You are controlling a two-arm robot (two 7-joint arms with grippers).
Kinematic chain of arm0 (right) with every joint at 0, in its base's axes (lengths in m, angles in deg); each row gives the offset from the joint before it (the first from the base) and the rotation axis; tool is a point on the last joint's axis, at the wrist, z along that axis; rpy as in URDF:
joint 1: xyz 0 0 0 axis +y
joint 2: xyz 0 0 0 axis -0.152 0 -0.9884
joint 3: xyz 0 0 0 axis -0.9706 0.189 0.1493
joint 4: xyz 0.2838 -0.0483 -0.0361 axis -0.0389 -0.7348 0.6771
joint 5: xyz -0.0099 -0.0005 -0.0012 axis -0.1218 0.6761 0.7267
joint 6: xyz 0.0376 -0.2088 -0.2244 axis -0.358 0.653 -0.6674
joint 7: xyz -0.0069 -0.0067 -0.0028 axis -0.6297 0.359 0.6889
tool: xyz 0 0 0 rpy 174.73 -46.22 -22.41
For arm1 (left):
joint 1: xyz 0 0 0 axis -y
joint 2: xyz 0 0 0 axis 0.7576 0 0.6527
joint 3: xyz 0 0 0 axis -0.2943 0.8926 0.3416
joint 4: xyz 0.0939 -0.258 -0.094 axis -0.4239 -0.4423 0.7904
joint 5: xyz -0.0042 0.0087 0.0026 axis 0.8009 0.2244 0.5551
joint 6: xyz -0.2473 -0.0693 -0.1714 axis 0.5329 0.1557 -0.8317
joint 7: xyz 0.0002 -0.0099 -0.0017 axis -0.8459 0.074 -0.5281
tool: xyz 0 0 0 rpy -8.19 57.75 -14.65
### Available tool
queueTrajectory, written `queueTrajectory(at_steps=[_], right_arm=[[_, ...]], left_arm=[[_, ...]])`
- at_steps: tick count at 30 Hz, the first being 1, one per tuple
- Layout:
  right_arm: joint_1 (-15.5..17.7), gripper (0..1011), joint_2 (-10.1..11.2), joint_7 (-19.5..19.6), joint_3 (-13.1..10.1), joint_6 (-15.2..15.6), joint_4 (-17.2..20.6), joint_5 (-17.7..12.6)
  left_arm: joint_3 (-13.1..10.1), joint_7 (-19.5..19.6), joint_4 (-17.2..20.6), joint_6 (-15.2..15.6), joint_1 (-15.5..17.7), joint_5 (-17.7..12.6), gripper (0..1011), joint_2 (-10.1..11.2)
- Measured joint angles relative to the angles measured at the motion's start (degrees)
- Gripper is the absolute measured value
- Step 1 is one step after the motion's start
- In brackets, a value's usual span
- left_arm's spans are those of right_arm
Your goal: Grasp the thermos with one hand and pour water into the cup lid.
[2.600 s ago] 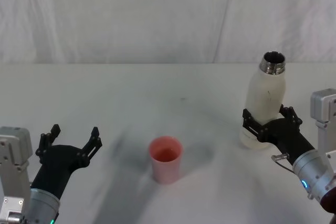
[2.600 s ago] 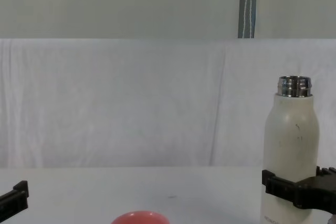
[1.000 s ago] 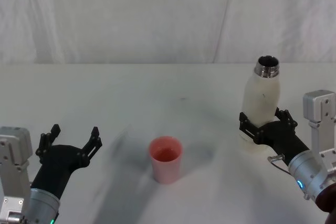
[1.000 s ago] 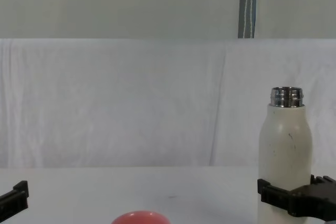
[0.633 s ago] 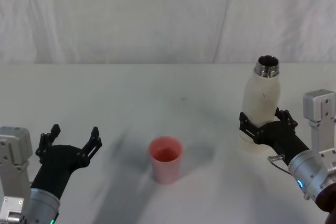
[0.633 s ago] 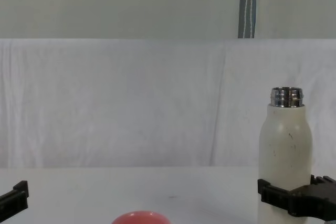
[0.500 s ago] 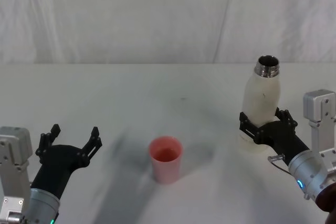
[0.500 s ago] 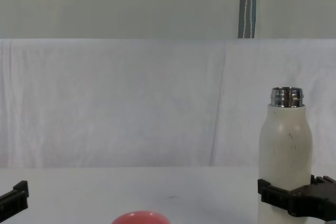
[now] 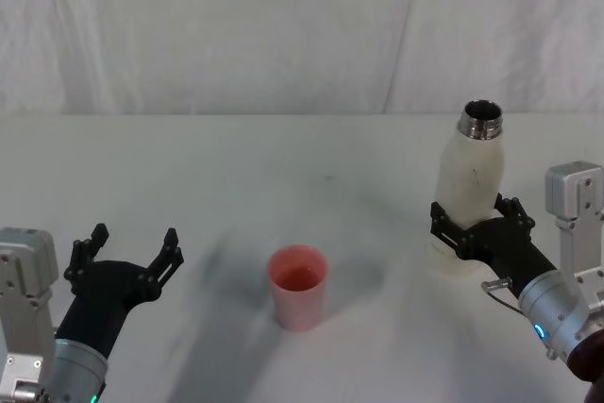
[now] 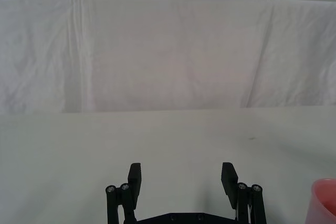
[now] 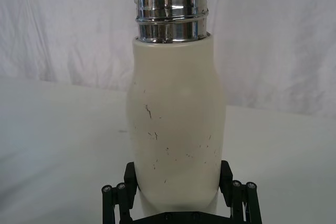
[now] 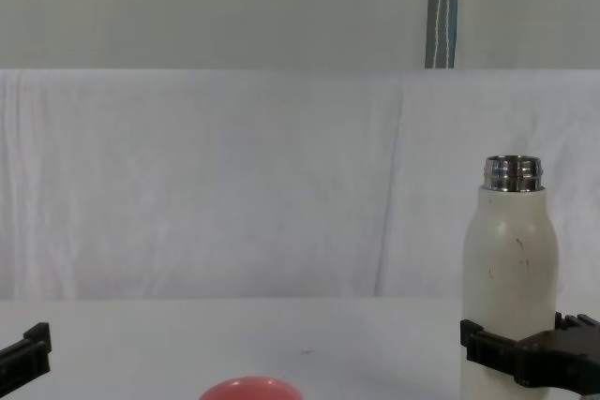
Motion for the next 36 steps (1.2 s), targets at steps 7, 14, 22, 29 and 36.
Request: queueTrajectory(at_steps=[7, 14, 22, 29, 36], right_arm=[[0.0, 1001, 0.0, 0.0, 0.0, 0.0, 0.1, 0.0], [0.0, 1000, 0.0, 0.0, 0.0, -0.1, 0.1, 0.0], [0.0, 1000, 0.0, 0.0, 0.0, 0.0, 0.1, 0.0], [0.0, 1000, 0.0, 0.0, 0.0, 0.0, 0.1, 0.0], [0.0, 1000, 0.0, 0.0, 0.0, 0.0, 0.1, 0.0]], left_arm=[[0.0, 0.0, 0.0, 0.0, 0.0, 0.0, 1001, 0.0], [0.0, 0.0, 0.0, 0.0, 0.0, 0.0, 1001, 0.0], [0.0, 0.0, 0.0, 0.0, 0.0, 0.0, 1001, 0.0], [0.0, 0.0, 0.0, 0.0, 0.0, 0.0, 1001, 0.0], [0.0, 0.0, 0.0, 0.0, 0.0, 0.0, 1001, 0.0]])
